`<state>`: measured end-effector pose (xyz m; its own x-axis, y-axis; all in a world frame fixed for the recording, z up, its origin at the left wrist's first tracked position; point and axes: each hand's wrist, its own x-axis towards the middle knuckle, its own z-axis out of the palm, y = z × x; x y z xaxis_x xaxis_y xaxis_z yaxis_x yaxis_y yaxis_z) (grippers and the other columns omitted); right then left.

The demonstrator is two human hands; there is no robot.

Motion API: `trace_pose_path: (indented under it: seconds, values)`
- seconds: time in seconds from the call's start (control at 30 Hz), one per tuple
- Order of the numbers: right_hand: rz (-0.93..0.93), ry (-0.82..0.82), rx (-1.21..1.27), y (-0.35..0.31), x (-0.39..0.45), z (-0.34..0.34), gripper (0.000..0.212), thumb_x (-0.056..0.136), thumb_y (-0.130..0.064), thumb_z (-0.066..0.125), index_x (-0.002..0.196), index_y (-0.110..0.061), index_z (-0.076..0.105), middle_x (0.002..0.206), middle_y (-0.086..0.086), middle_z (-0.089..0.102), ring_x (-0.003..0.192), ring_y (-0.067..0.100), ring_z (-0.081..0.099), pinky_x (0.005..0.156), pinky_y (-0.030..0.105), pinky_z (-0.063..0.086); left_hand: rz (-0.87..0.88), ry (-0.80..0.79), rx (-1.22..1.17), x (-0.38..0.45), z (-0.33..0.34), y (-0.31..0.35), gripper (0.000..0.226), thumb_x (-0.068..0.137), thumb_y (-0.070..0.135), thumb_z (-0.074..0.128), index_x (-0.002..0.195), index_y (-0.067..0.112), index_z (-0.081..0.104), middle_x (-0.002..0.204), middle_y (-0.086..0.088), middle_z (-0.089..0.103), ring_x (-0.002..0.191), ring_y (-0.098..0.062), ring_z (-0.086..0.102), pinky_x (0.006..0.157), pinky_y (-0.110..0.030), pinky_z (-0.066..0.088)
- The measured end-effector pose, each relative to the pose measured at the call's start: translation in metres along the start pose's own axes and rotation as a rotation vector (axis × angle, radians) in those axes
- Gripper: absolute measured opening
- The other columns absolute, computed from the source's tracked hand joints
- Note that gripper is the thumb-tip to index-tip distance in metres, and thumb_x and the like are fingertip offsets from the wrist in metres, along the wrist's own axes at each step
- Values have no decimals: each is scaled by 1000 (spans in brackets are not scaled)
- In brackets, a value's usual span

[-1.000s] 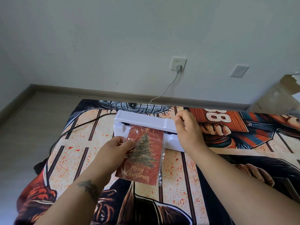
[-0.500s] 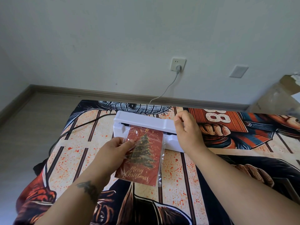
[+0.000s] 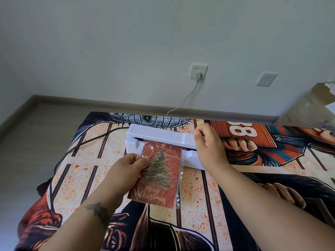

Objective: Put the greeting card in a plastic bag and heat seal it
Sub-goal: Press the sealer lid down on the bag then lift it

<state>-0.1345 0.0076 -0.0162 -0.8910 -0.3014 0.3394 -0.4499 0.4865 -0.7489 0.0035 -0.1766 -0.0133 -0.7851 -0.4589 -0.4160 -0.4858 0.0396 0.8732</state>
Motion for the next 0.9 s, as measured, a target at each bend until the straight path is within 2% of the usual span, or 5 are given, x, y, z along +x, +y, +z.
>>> trace_pose_path:
  seconds: [0.13,0.3,0.53,0.77,0.9]
  values:
    - [-5,5,-10,0,0,1,11,93,-10,47,83,-11,51,88,4,56,84,22,50,73,35,41,-7,-4,-6,0,0,0,28,88,40,63,91,13,70,81,-7,78,72,-25,76,66,-37,59]
    - [-8,6,-7,0,0,0,12,93,-9,47,83,-10,52,87,4,55,82,21,49,72,33,40,-5,0,-7,0,1,0,27,88,40,64,89,13,70,79,-6,78,70,-24,75,60,-32,55]
    - [-5,10,-1,-1,0,0,12,93,-9,47,82,-10,51,86,4,55,81,20,49,71,33,39,2,14,9,1,0,-2,27,88,39,64,87,13,70,80,-7,78,72,-25,74,64,-35,55]
    - [-7,20,-12,-1,0,0,11,93,-9,48,83,-8,52,86,7,56,81,23,50,71,34,39,2,26,20,4,0,-4,27,87,39,65,85,13,72,77,-6,78,65,-21,74,56,-29,51]
    - [-7,20,-13,-1,0,0,11,93,-9,48,83,-7,52,86,8,56,81,24,50,72,37,41,0,27,30,3,-1,-3,28,87,40,65,86,13,72,77,-6,78,67,-23,75,59,-33,56]
